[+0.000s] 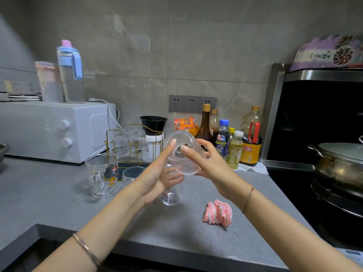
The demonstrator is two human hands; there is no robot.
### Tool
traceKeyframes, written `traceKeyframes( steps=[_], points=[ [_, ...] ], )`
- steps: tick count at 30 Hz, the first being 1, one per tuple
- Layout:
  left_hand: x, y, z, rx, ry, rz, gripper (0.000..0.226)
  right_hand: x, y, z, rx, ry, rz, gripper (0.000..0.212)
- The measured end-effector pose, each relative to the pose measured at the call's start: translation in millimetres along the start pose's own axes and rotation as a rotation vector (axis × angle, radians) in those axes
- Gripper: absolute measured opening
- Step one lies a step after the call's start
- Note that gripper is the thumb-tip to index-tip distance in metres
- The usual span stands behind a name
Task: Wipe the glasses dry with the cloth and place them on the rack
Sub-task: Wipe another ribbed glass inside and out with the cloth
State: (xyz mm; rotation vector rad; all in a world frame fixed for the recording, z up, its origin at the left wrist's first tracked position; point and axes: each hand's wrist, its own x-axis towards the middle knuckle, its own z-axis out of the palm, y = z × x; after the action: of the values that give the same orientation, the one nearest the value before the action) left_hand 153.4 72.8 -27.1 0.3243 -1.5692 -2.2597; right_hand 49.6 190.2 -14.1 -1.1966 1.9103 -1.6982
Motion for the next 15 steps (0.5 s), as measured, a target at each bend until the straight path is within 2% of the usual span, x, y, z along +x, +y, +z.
traceKeyframes(
  steps=[2, 6, 8, 11, 15],
  points=[
    [6, 14, -11, 0.033, 0.034, -0.012, 0.072, 6, -9, -2, -0.148, -0.059, -0.028, 0.105],
    [17, 47, -29, 0.137, 0.053, -0.118, 0.086, 25, -36, -9, -0.388, -0.176, -0.286, 0.084],
    [24, 65, -33, 0.206, 0.074, -0.154, 0.088, 43, -44, -5, -0.389, -0.25, -0.338, 0.078],
    [33, 87, -37, 0.27, 0.073, -0.25, 0.089, 69, -51, 0, -0.373, -0.237, -0.362, 0.072],
    [53, 108, -48, 0.37, 0.051, -0.301, 0.082, 104, -49, -1, -0.306, -0.268, -0.314, 0.08]
  ],
)
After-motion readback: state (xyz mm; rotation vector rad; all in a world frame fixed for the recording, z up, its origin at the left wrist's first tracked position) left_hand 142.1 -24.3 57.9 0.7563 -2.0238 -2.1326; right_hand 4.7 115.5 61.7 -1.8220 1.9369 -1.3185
